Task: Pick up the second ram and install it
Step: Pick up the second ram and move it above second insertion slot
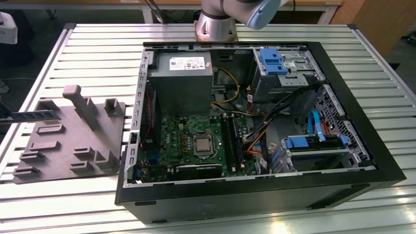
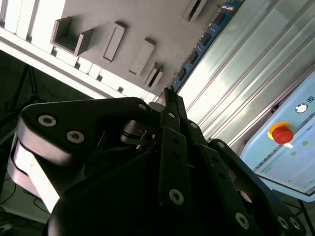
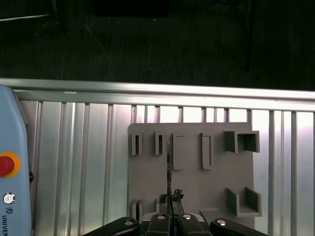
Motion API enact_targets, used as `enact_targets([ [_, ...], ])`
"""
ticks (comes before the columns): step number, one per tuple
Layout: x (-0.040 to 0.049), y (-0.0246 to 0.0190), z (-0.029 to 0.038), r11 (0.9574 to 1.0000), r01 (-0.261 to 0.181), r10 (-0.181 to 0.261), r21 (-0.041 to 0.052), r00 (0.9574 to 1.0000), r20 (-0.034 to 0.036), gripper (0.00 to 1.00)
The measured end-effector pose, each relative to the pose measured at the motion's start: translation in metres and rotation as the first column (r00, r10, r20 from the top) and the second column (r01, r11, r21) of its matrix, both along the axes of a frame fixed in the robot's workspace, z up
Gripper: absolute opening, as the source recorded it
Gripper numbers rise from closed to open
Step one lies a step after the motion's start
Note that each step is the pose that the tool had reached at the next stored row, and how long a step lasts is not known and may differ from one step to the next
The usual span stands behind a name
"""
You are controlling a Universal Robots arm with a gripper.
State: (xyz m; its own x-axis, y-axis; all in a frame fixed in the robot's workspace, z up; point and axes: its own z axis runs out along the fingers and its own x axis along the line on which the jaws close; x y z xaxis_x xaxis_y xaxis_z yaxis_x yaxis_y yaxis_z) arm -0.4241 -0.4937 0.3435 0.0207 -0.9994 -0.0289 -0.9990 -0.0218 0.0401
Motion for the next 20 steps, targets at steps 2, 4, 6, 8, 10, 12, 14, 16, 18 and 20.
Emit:
enact_targets([
  [2, 0.0, 0.0, 0.0017, 1.0, 0.0, 0.0, 0.0, 1.0, 0.0, 0.12],
  [4, 0.0, 0.0, 0.0033, 1.0, 0.0, 0.0, 0.0, 1.0, 0.0001, 0.12],
  [6, 0.0, 0.0, 0.0051, 1.0, 0.0, 0.0, 0.0, 1.0, 0.0, 0.12],
  [8, 0.0, 0.0, 0.0069, 1.0, 0.0, 0.0, 0.0, 1.0, 0.0, 0.12],
  [10, 0.0, 0.0, 0.0089, 1.0, 0.0, 0.0, 0.0, 1.0, 0.0, 0.12],
  [12, 0.0, 0.0, 0.0108, 1.0, 0.0, 0.0, 0.0, 1.0, 0.0, 0.12],
  [14, 0.0, 0.0, 0.013, 1.0, 0.0, 0.0, 0.0, 1.0, 0.0, 0.12],
  [16, 0.0, 0.0, 0.0153, 1.0, 0.0, 0.0, 0.0, 1.0, 0.0, 0.12],
  [18, 0.0, 0.0, 0.0173, 1.0, 0.0, 0.0, 0.0001, 1.0, 0.0001, 0.12],
  [20, 0.0, 0.0, 0.0213, 1.0, 0.0, 0.0, 0.0001, 1.0, 0.0001, 0.12],
])
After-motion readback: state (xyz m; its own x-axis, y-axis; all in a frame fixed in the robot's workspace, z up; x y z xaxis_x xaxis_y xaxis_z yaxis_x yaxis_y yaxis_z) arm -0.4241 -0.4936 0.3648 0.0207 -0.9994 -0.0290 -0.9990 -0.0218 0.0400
